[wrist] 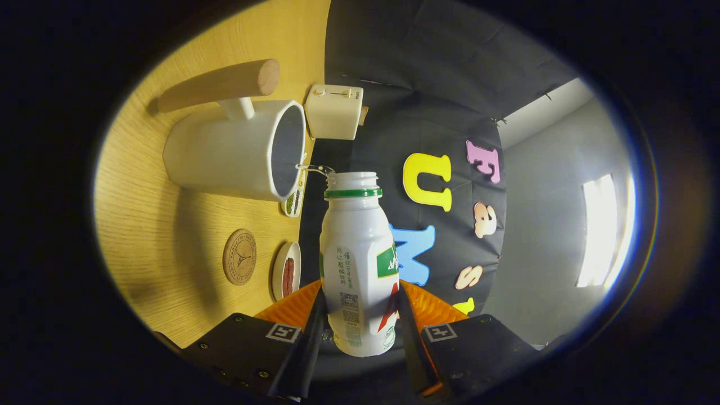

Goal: Take the bottle from table, then pour the juice into the cup, finally place the bottle on the coaster

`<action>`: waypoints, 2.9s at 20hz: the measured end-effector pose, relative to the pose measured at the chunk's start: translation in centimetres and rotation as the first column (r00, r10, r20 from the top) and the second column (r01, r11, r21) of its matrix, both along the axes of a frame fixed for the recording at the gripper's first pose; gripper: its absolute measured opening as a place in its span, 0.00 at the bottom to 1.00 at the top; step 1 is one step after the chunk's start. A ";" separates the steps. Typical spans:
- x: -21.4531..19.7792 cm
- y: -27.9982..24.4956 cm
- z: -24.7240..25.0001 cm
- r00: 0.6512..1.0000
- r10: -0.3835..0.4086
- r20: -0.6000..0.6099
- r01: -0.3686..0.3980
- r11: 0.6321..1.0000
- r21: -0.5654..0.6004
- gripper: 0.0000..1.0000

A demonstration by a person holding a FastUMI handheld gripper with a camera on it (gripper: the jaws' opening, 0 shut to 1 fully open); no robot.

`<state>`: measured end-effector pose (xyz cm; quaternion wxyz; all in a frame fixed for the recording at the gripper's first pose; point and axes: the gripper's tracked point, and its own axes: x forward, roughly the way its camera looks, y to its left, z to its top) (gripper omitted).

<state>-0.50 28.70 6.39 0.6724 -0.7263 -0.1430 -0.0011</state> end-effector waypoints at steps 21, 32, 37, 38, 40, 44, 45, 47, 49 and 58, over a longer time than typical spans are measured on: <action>0.0 -0.4 0.1 1.000 0.000 0.018 0.001 0.999 -0.054 0.65; -0.1 -0.3 0.0 1.000 -0.002 0.020 0.004 0.996 -0.086 0.65; -0.2 -0.4 -0.1 1.000 0.000 0.027 0.003 0.995 -0.102 0.65; -0.1 -0.4 0.0 1.000 0.001 0.028 0.002 0.995 -0.104 0.65; -0.2 -0.4 -0.1 1.000 0.002 0.031 0.001 0.994 -0.109 0.65; -0.2 -0.4 -0.1 0.999 0.002 0.038 0.003 0.993 -0.119 0.65; -0.1 -0.4 -0.1 0.999 0.002 0.038 0.003 0.993 -0.120 0.65; -0.1 -0.3 -0.2 0.999 0.003 0.040 0.002 0.992 -0.126 0.65; -0.1 -0.4 -0.2 0.999 0.002 0.042 0.004 0.991 -0.134 0.65; -0.2 -0.3 -0.2 0.999 0.006 0.049 0.002 0.987 -0.163 0.65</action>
